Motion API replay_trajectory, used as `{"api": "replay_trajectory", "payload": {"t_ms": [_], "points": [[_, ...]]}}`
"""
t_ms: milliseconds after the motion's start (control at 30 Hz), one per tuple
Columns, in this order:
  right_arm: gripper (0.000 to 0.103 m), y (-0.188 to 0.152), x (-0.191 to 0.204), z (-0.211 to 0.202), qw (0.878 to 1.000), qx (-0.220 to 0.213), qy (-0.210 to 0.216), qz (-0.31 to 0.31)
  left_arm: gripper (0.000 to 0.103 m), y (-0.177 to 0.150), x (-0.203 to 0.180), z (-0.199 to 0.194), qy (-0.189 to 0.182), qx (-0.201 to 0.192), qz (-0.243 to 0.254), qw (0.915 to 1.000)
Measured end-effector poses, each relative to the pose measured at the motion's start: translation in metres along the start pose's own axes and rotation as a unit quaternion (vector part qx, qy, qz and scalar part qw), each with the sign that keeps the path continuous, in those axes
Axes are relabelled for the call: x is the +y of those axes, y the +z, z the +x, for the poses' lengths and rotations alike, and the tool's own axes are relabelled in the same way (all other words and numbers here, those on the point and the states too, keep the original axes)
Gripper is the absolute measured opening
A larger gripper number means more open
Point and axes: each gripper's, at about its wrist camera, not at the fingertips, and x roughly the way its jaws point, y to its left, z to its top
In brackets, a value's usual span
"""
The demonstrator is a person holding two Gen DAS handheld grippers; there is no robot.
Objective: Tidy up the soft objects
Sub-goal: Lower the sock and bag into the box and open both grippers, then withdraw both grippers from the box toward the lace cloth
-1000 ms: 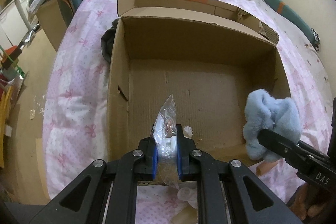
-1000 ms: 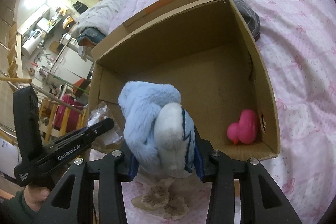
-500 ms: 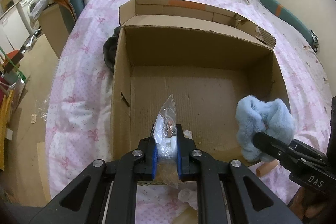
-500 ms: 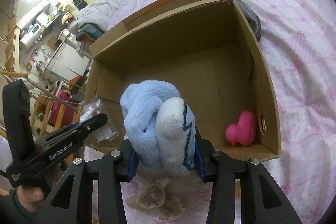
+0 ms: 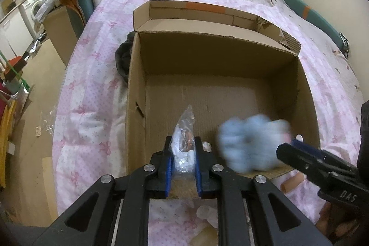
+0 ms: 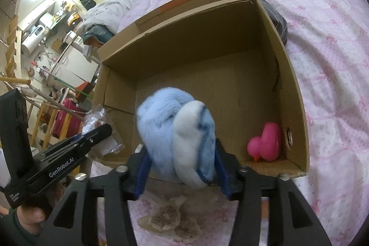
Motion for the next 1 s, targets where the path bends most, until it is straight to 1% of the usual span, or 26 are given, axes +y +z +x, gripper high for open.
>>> {"api": "replay_trajectory", "payload": {"t_ms": [33, 67, 100, 133, 167, 200, 267, 333, 533, 767, 867, 1000], "points": [[0.073, 0.000, 0.000, -0.001, 1.000, -0.003, -0.001, 0.002, 0.021, 0.000, -0.001, 0.000, 0.000, 0.001, 0.002, 1.0000], [0.077, 0.000, 0.000, -0.002, 1.000, -0.008, -0.002, 0.002, 0.030, -0.001, -0.002, 0.000, 0.000, 0.001, 0.004, 1.0000], [0.078, 0.001, -0.001, -0.004, 1.000, -0.013, -0.001, 0.002, 0.043, -0.001, -0.003, -0.001, 0.003, 0.000, 0.007, 1.0000], [0.079, 0.002, -0.001, -0.007, 1.000, -0.018, 0.002, 0.003, 0.053, -0.001, -0.004, -0.003, 0.005, -0.003, 0.008, 0.9999], [0.084, 0.002, -0.002, -0.010, 1.000, -0.027, 0.004, 0.005, 0.070, -0.001, -0.005, -0.005, 0.007, -0.008, 0.011, 0.9999], [0.093, 0.003, -0.001, -0.015, 0.999, -0.040, 0.003, 0.004, 0.077, -0.001, -0.007, -0.008, 0.012, -0.019, 0.015, 0.9996], [0.101, 0.003, -0.001, -0.023, 0.998, -0.061, 0.007, 0.002, 0.077, -0.001, -0.010, -0.012, 0.021, -0.033, 0.024, 0.9990], [0.101, 0.003, -0.001, -0.027, 0.997, -0.071, 0.008, 0.003, 0.077, -0.001, -0.012, -0.013, 0.024, -0.033, 0.030, 0.9987], [0.101, 0.006, -0.003, -0.026, 0.998, -0.067, -0.002, 0.005, 0.077, -0.002, -0.011, -0.018, 0.029, -0.036, 0.025, 0.9986], [0.101, 0.001, -0.001, -0.031, 0.998, -0.066, -0.005, 0.003, 0.077, -0.008, 0.001, -0.039, 0.034, -0.047, 0.017, 0.9981], [0.101, -0.004, 0.001, -0.038, 0.997, -0.071, -0.008, -0.001, 0.077, -0.018, 0.009, -0.052, 0.023, -0.053, 0.002, 0.9984], [0.101, -0.015, 0.006, -0.056, 0.995, -0.094, -0.011, -0.008, 0.077, -0.034, 0.019, -0.067, 0.001, -0.057, -0.015, 0.9983]]}}
